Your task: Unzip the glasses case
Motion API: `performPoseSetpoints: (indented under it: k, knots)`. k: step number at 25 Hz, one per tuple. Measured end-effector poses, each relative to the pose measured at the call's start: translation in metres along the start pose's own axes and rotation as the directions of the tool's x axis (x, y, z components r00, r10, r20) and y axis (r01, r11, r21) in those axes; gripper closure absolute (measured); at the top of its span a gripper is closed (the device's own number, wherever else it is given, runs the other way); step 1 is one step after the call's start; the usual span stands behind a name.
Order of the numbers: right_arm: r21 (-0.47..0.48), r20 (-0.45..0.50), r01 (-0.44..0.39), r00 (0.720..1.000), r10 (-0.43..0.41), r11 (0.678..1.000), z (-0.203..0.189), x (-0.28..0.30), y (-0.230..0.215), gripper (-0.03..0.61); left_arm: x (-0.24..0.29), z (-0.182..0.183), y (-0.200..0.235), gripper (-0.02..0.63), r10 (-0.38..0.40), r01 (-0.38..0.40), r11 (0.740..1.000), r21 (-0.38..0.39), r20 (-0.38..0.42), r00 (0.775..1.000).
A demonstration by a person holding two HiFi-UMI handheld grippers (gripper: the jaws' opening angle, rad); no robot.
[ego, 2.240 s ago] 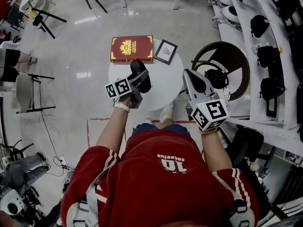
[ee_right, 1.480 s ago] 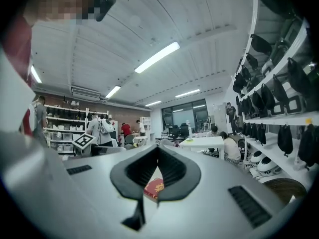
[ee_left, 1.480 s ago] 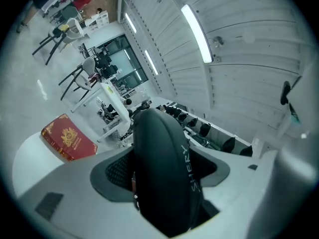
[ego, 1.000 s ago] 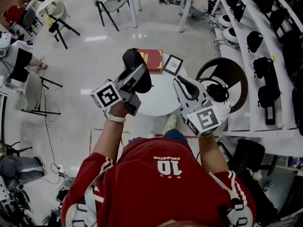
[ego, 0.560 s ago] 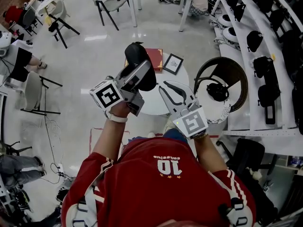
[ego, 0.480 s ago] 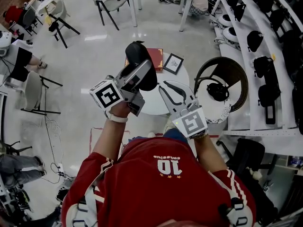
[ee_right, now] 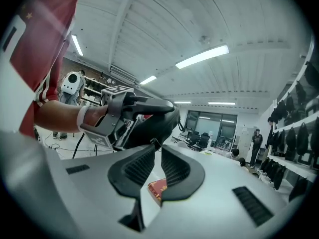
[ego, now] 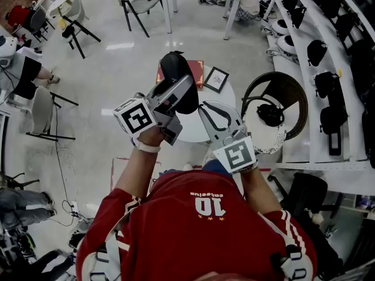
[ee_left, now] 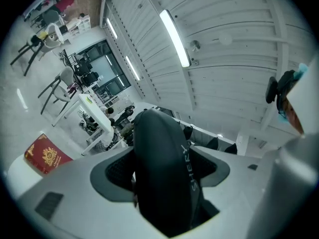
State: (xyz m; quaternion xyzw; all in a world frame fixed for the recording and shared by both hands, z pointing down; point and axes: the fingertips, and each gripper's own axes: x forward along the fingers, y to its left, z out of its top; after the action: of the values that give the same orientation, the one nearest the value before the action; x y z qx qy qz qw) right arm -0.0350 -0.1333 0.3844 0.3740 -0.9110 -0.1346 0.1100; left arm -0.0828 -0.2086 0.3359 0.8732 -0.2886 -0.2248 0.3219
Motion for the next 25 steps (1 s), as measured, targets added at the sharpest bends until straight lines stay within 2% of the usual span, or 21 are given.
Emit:
performPoseSetpoints:
  k: [4,12,18,25]
  knots:
    - [-0.044,-0.016,-0.003,1.0,0.002,0.999,-0.001,-0.003,0.003,0.546,-0.001,-0.001,0.003,0.273,-0.005,0.006,1.0,-0.029,0.008,1.0]
    - [-0.028,0.017,-0.043,0.999,0.044,0.999,0.006,-0.006,0.009,0.563,0.0,-0.001,-0.006,0.275,-0.14,0.146,0.982,-0.118,0.061,0.988]
    - [-0.025,-0.005,-0.085,0.996,0.085,0.996,0.002,-0.008,0.018,0.563,0.0,-0.004,-0.011,0.278,-0.122,0.123,0.99,-0.071,0.024,0.992]
    - [-0.039,-0.026,-0.045,0.999,0.044,0.998,-0.001,-0.011,0.009,0.563,0.0,-0.019,-0.012,0.282,-0.089,0.09,0.996,0.004,-0.082,0.993]
